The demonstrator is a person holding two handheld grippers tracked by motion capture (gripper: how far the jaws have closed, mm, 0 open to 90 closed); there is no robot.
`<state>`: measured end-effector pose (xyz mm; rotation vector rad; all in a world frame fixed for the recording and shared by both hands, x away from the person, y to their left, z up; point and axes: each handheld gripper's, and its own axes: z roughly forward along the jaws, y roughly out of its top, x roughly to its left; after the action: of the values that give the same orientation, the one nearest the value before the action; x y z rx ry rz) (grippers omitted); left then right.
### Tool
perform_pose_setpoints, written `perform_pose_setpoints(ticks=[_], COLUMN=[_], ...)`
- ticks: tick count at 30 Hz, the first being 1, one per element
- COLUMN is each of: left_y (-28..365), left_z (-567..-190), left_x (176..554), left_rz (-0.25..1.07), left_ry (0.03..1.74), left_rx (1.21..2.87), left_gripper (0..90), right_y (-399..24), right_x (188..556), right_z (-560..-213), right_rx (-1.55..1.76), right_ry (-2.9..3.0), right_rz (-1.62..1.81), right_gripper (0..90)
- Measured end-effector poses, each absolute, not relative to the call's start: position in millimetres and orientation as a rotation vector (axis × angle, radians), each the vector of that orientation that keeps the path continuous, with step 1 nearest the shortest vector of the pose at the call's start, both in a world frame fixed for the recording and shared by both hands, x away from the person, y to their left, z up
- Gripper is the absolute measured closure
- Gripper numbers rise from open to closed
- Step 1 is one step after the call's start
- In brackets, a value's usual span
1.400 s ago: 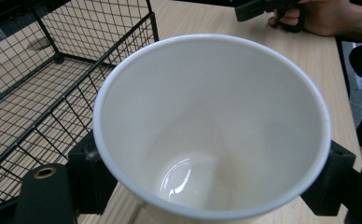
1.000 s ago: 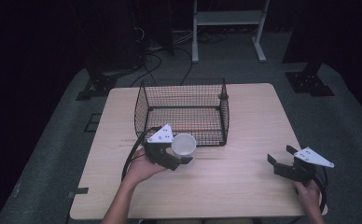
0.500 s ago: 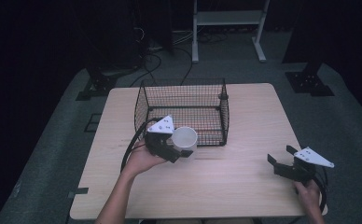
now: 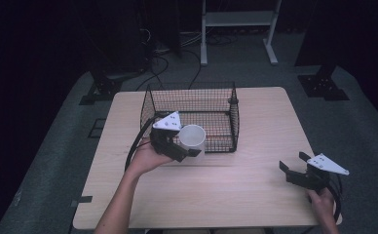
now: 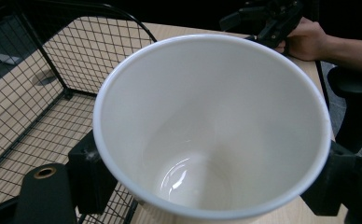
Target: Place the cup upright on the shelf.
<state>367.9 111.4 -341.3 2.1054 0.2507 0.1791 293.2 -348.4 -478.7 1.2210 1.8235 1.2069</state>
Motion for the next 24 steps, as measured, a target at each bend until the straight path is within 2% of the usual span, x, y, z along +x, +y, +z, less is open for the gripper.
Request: perform_pose_setpoints(ticks=[24], left_y=[112.8], left_z=[-313.0], left_x=[400.4], left_rz=[0.181], left_ry=[0.255], left_rx=[2.104], left_gripper=[20.2], right_y=[-349.1], right_x=[293.4], right_z=[-478.7], right_rx=[1.228], right_ry=[1.818], right_rz=[1.211], right_gripper=[13.0])
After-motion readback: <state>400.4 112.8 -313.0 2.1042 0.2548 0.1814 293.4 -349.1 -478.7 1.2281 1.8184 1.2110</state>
